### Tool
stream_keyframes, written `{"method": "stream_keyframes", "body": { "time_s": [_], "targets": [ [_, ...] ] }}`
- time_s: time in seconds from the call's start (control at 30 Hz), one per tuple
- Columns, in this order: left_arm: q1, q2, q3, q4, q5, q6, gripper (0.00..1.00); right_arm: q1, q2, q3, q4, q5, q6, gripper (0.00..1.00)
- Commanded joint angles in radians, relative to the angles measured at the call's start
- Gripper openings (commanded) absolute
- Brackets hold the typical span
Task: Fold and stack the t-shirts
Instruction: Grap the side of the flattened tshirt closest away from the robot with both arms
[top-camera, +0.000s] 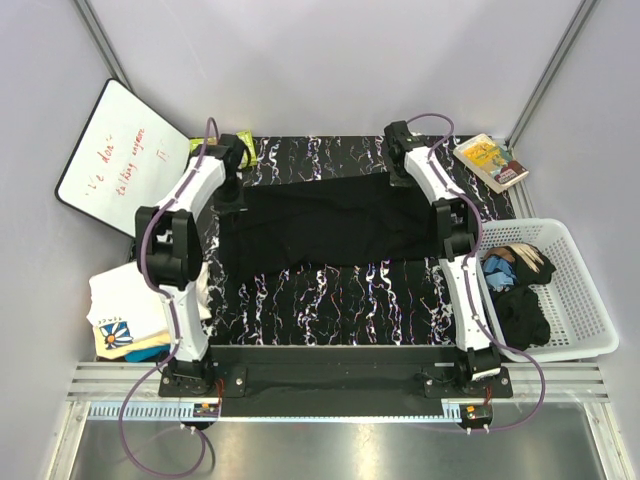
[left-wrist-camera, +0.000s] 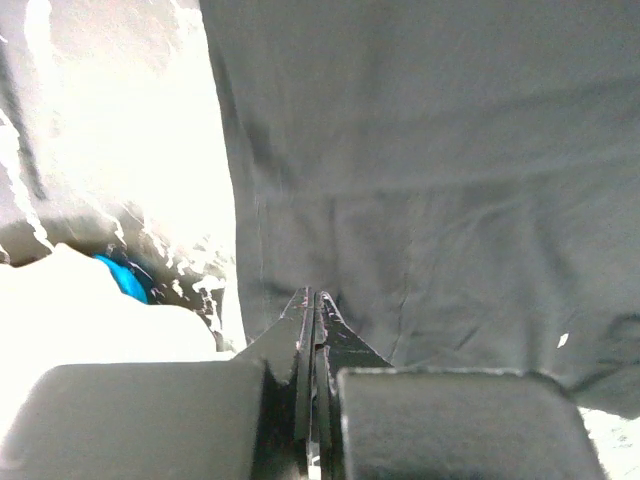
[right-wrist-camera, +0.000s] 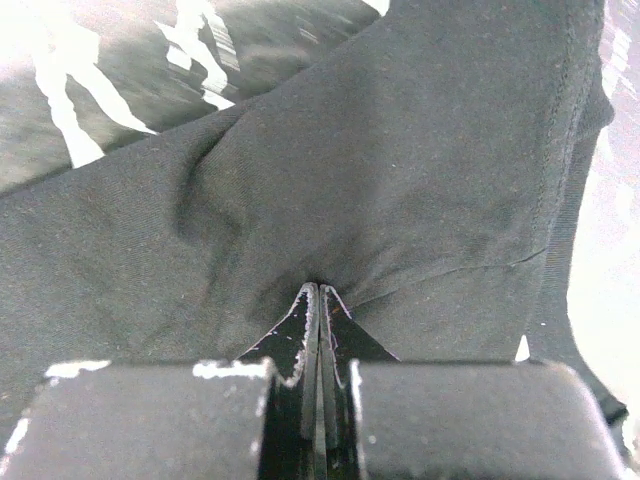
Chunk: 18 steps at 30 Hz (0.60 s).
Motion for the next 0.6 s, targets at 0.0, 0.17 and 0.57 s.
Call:
{"method": "stream_keyframes", "body": {
  "time_s": [0.0,0.17,0.57],
  "targets": [
    [-0.020,0.051,-0.026,0.007,-0.015,-0.015,0.00,-0.018,-0.094,-0.076,-0.067,0.077,-0.002,0.00],
    [-0.020,0.199,0.084,-0.025,-0.016,-0.035,0.00,-0.018,-0.262,-0.108,-0.065,0.013,0.010,0.00],
    [0.009,0.539,0.569,-0.151,-0.075,-0.060,0.00,-0.018,-0.649,-0.390,-0.056,-0.086,-0.048,0.04]
  ]
}}
